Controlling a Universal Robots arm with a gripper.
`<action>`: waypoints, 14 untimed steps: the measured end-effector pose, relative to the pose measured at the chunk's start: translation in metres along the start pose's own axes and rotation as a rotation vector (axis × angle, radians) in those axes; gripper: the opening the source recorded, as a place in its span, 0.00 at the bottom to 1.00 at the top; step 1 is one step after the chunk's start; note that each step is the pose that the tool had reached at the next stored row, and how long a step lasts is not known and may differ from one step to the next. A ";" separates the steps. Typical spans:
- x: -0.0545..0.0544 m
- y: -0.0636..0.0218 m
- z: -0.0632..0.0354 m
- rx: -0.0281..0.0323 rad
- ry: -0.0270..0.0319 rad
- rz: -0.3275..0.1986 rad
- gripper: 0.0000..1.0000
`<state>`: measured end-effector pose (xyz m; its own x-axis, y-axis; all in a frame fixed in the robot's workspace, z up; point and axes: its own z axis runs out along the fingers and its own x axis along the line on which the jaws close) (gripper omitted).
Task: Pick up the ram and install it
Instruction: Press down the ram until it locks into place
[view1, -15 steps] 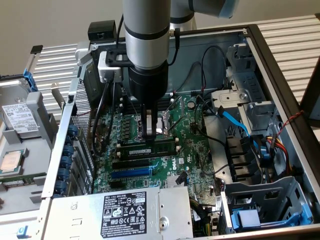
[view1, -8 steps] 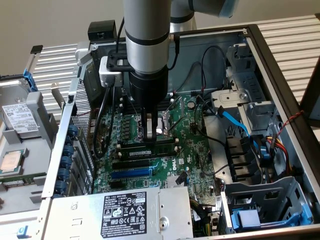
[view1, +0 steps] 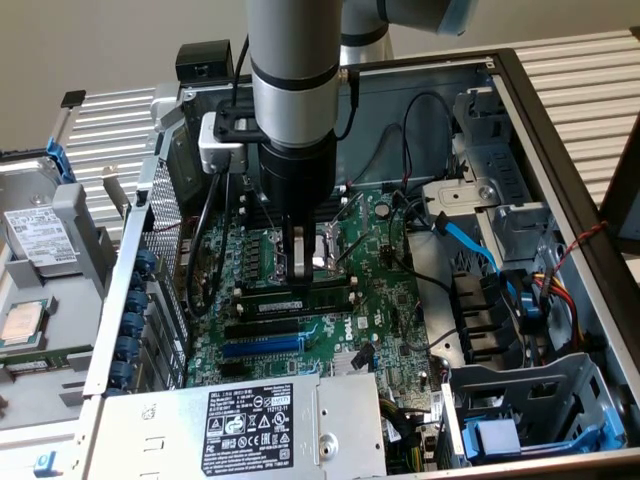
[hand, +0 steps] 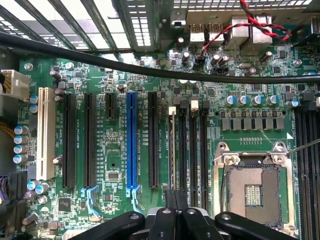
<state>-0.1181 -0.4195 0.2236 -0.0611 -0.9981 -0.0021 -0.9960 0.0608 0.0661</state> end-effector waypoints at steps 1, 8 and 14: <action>0.000 0.0001 -0.0007 0.0011 -0.0019 0.000 0.11; 0.000 0.0017 -0.0248 0.0011 -0.0017 0.000 0.11; 0.000 0.0032 -0.0476 0.0011 -0.0017 0.000 0.11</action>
<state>-0.1181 -0.4196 0.2713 -0.0610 -0.9981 -0.0039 -0.9960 0.0607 0.0650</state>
